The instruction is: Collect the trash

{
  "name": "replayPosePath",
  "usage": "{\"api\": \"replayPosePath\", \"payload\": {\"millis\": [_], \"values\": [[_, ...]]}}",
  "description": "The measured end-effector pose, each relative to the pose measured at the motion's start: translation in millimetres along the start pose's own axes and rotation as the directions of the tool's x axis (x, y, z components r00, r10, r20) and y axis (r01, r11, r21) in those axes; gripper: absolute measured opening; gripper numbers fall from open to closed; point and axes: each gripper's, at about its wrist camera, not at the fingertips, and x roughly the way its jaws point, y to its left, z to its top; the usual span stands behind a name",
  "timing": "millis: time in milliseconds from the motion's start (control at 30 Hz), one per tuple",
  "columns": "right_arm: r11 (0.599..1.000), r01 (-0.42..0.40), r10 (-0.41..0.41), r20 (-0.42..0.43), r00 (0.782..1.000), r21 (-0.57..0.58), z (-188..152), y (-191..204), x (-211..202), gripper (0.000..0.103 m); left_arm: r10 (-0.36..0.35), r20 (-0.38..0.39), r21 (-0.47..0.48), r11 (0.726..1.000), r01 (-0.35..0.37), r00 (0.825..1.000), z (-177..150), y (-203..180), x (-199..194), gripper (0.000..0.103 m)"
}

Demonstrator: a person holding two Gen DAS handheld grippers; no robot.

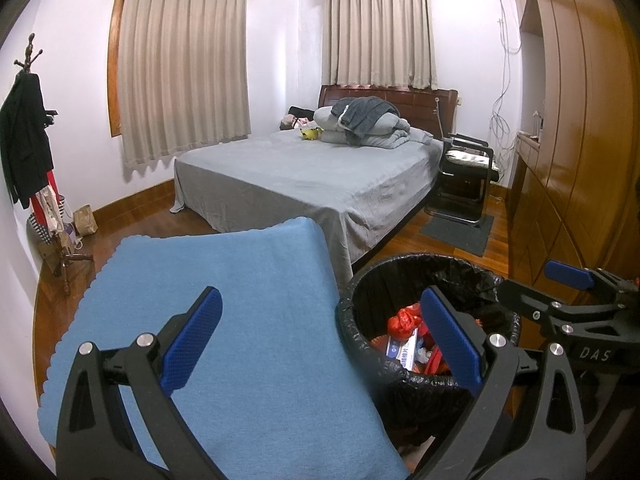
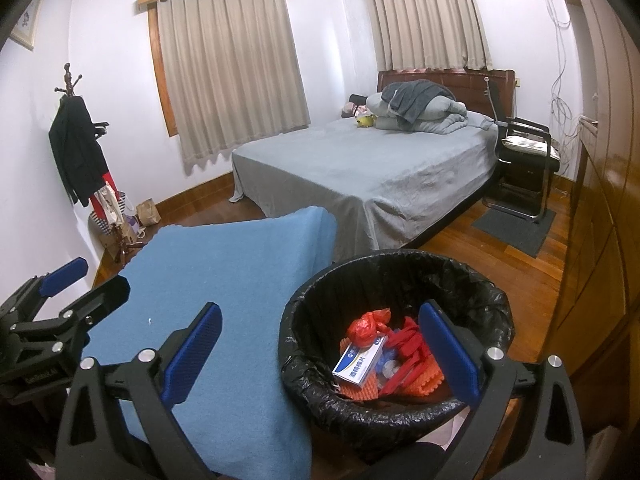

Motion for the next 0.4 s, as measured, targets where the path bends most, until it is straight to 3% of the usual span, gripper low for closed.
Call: {"api": "replayPosePath", "payload": {"millis": [400], "values": [[1.0,-0.001,0.001,-0.001,1.0,0.002,1.5,-1.6,-0.9,0.097,0.001,-0.002,0.001,1.0,-0.001,1.0,-0.1,1.8,-1.7,0.097]]}}
